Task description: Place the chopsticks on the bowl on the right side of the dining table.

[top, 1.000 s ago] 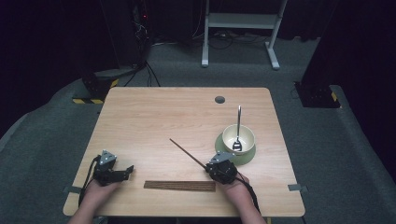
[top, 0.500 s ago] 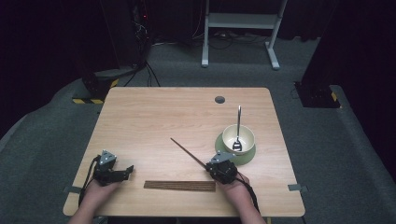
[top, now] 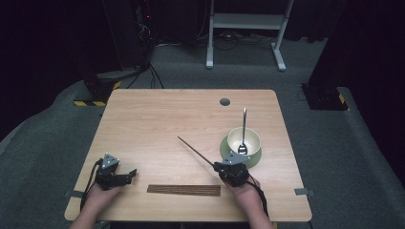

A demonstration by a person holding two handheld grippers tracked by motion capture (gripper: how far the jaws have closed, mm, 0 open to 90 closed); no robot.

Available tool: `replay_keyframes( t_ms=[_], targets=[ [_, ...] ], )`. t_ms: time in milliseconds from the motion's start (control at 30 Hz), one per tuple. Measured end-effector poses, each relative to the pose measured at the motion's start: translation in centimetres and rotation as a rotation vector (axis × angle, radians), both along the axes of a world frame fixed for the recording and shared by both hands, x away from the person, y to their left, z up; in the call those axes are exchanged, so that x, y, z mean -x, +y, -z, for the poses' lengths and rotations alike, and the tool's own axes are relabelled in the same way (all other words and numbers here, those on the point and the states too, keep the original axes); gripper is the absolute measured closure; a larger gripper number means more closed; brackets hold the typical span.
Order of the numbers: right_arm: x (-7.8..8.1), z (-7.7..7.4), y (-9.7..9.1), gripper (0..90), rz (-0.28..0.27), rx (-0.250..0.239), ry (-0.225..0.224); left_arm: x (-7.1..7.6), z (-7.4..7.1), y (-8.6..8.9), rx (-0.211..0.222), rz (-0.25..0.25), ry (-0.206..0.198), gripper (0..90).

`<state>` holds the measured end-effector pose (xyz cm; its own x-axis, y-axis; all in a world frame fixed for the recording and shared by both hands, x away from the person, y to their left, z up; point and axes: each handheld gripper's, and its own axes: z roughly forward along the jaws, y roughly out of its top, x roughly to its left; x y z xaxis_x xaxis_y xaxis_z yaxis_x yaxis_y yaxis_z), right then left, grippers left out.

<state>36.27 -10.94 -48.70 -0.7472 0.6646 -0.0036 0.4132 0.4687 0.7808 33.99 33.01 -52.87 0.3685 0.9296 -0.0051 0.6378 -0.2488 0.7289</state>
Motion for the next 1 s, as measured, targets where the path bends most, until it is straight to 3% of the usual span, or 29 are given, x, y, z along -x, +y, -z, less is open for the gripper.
replay_keyframes(
  t_ms=[500,1000],
  targets=[
    [0.3,-2.4,-2.8,84.3,0.066,-0.069,-0.063,0.0,0.0,0.0,0.000,0.000,0.000,13.1],
    [-0.1,-3.4,-6.9,84.3,0.188,-0.097,-0.092,0.0,0.0,0.0,0.001,-0.003,-0.001,13.6]
  ],
)
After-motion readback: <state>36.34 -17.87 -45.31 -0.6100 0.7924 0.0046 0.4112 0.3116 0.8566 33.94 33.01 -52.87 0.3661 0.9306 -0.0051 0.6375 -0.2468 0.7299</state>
